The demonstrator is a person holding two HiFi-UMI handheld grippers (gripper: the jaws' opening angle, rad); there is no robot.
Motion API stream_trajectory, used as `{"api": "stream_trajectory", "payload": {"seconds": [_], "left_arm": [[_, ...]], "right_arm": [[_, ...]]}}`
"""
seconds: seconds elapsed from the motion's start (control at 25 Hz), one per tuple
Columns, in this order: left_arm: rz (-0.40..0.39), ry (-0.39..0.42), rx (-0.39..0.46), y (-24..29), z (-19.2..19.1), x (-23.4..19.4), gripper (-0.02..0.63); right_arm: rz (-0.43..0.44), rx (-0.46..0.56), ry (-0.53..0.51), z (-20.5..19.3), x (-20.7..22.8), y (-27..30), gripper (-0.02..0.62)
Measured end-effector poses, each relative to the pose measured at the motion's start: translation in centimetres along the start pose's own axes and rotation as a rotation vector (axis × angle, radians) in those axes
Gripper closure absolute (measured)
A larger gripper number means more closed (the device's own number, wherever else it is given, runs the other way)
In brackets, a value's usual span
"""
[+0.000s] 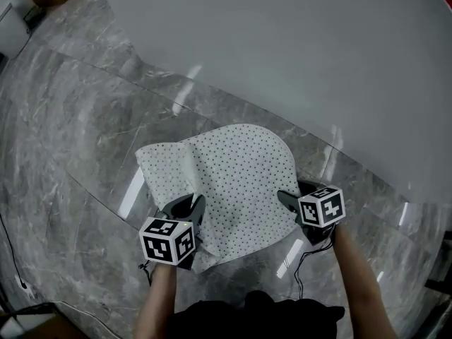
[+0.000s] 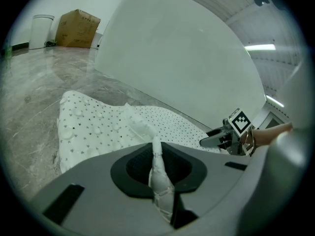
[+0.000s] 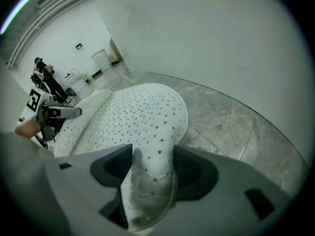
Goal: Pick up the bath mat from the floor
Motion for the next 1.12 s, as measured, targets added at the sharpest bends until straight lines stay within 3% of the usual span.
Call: {"api": "stream_trajectory", "payload": {"seconds": [0.12, 0.44, 0.64, 1.12], "left_arm": [[0.006, -0.007, 0.010, -0.5, 0.0, -0.4, 0.558], [0.041, -0.050, 0.052, -2.7, -0.7, -1.8, 0.557], [0.085, -0.096, 0.071, -4.3, -1.2, -3.2, 0.555], [0.209, -0.185, 0.123, -11.4, -0.4, -4.7, 0.575]], "right_arm": [[0.013, 0.004, -0.018, 0.2, -0.9, 0.0, 0.348], [-0.002, 0.060, -0.057, 1.4, -2.4, -1.3, 0.488], [-0.029, 0.044, -0.075, 1.6, -3.6, -1.5, 0.548], [-0.014, 0.050, -0.008, 4.2, -7.6, -5.2, 0.569]]}}
Point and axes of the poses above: the fingertips, and each gripper's own axes: y forward along the fingers, x to its right, z out of its top, the point moved 1 cm from there along -y, backward along the fingers, and after that the axes turned 3 degrees about x, right-handed, at the moved point
